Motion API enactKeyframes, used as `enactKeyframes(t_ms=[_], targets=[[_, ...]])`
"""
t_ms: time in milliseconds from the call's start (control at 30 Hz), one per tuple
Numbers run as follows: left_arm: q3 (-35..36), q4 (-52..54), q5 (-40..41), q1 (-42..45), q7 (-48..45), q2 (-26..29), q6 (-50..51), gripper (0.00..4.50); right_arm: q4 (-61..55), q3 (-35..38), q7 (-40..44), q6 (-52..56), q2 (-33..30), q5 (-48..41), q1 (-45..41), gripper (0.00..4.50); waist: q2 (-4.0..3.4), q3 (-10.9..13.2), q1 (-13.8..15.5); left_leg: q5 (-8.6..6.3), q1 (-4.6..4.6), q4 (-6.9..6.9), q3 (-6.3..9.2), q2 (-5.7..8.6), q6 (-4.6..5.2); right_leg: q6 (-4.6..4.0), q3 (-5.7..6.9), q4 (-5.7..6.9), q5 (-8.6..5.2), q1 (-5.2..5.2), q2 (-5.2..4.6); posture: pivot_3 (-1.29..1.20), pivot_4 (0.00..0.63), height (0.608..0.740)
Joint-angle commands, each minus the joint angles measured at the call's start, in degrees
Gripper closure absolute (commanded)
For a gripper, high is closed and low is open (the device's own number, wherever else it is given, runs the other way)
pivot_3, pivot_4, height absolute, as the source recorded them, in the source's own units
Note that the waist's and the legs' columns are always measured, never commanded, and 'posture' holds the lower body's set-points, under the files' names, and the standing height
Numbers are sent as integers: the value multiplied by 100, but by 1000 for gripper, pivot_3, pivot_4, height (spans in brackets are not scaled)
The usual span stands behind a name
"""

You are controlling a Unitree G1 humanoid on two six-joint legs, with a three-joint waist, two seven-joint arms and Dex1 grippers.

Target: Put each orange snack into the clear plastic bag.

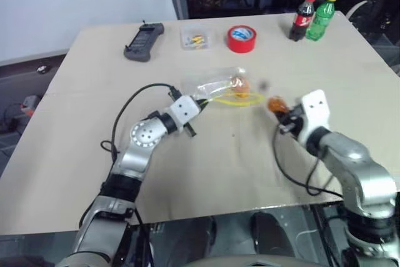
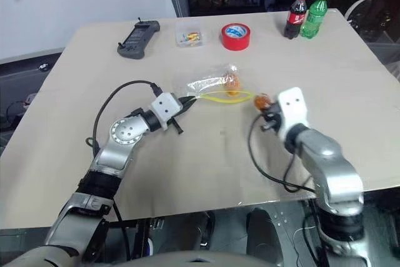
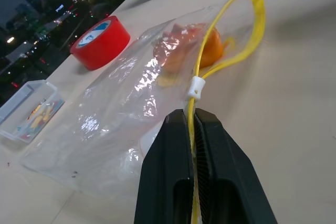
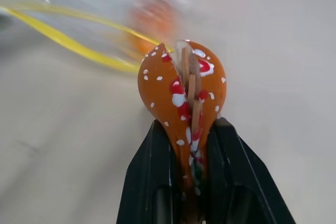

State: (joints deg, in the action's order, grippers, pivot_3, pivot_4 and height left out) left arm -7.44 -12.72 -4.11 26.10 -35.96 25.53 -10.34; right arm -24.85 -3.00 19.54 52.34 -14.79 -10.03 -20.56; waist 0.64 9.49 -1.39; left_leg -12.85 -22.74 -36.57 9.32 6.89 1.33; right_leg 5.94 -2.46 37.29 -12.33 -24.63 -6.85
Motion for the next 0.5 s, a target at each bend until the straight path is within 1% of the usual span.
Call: enactKeyframes(t_ms=[33, 133, 233, 400, 500], targets=[[65, 597, 87, -137, 43, 4, 137, 4500, 1002, -639, -53, -626, 281, 281, -537, 4133, 0, 0, -11, 2, 0, 0, -1, 0, -4, -1, 0, -1, 0, 0, 0, 0, 150, 740], [107, 902, 126, -263, 31, 17, 266, 4500, 1707, -815, -42, -1011, 455, 402, -905, 4133, 0, 0, 18, 9, -6, 1, 7, 3, -15, -2, 2, -1, 1, -4, -1, 0, 150, 740], [75, 1162, 171, -414, -111, 108, 261, 4500, 2178, -854, -2, -1313, 570, 443, -1195, 4133, 0, 0, 15, 9, -9, 3, 4, 5, -16, -2, -1, -9, 1, -6, -2, 0, 150, 740], [-69, 1294, 28, -756, -416, 474, 22, 4500, 2842, -593, 144, -1635, 859, 221, -1653, 4133, -2, 0, -93, 9, -6, 13, 4, 0, -16, -4, -1, -9, 2, -10, 4, 0, 150, 740], [-71, 1263, -2, -801, -426, 565, 16, 4500, 3331, -260, 281, -1621, 1208, -188, -1905, 4133, -3, 1, -106, 8, -5, 13, 3, -1, -15, -7, -2, -10, 4, -10, 5, 0, 150, 740]])
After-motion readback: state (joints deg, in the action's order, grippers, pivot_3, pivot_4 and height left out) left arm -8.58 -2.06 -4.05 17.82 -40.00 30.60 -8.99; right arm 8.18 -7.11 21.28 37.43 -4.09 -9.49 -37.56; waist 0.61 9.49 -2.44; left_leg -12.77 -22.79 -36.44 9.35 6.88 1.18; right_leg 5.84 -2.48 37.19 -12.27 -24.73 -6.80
